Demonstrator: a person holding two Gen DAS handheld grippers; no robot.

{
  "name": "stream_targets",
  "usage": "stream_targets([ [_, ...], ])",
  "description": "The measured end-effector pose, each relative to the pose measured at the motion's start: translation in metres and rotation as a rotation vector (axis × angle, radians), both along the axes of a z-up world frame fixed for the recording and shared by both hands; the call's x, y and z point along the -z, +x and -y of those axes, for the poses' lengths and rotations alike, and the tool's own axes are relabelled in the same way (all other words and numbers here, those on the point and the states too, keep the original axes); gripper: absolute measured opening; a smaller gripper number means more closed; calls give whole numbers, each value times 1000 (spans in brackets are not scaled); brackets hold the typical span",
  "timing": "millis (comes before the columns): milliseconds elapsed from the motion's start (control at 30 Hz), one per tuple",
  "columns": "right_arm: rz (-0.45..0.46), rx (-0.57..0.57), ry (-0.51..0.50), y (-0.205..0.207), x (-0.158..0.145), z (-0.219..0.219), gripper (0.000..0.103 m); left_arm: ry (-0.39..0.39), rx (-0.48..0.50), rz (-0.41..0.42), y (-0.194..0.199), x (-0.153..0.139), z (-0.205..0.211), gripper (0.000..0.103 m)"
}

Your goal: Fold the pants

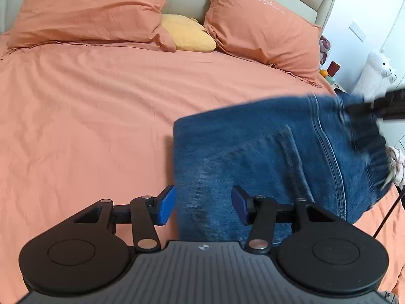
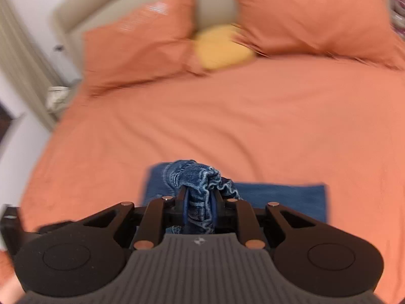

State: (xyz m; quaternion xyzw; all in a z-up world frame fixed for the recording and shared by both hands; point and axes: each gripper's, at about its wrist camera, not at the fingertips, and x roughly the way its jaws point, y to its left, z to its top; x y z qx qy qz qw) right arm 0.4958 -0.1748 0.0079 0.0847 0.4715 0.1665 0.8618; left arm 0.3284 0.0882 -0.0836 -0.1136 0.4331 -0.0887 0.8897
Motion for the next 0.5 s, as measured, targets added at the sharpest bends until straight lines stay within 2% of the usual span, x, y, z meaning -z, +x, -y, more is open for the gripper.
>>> stream_targets([
  [200,-93,146,-39,23,72,64,12,-14,22,-32,26,18,7,58],
  [367,-95,190,-164,41,114,85,10,-27,44,-31,45,30,18,57],
  [500,-107,183,-153,53,145,95,11,-34,62,-25,64,39,29,57],
])
